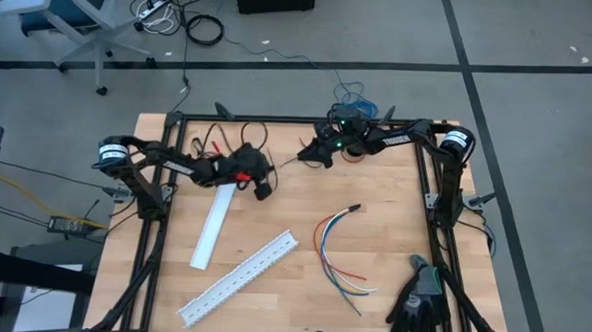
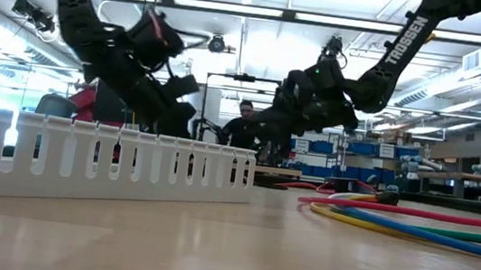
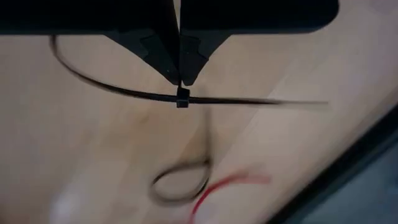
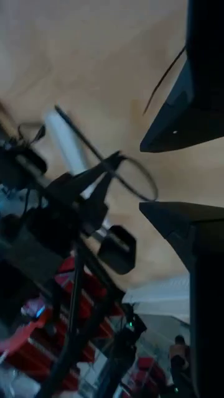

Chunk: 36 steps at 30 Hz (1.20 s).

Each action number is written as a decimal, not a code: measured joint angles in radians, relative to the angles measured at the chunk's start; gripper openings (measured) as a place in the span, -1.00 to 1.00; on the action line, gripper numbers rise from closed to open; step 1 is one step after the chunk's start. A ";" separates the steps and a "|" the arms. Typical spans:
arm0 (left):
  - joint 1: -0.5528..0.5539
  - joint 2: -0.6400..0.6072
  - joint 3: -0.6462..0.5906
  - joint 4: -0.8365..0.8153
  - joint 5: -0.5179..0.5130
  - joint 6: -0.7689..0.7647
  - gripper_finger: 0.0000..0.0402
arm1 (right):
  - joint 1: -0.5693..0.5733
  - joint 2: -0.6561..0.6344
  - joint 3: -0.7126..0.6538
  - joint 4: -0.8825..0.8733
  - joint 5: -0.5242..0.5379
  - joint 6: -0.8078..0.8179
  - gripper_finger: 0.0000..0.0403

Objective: Ziptie cables
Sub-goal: Wrap the left black zip tie, then move the cable duct to the middle of the table

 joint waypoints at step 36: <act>0.031 0.000 0.091 0.144 0.169 -0.032 -0.36 | -0.009 -0.296 0.000 -0.773 0.294 -0.457 -0.42</act>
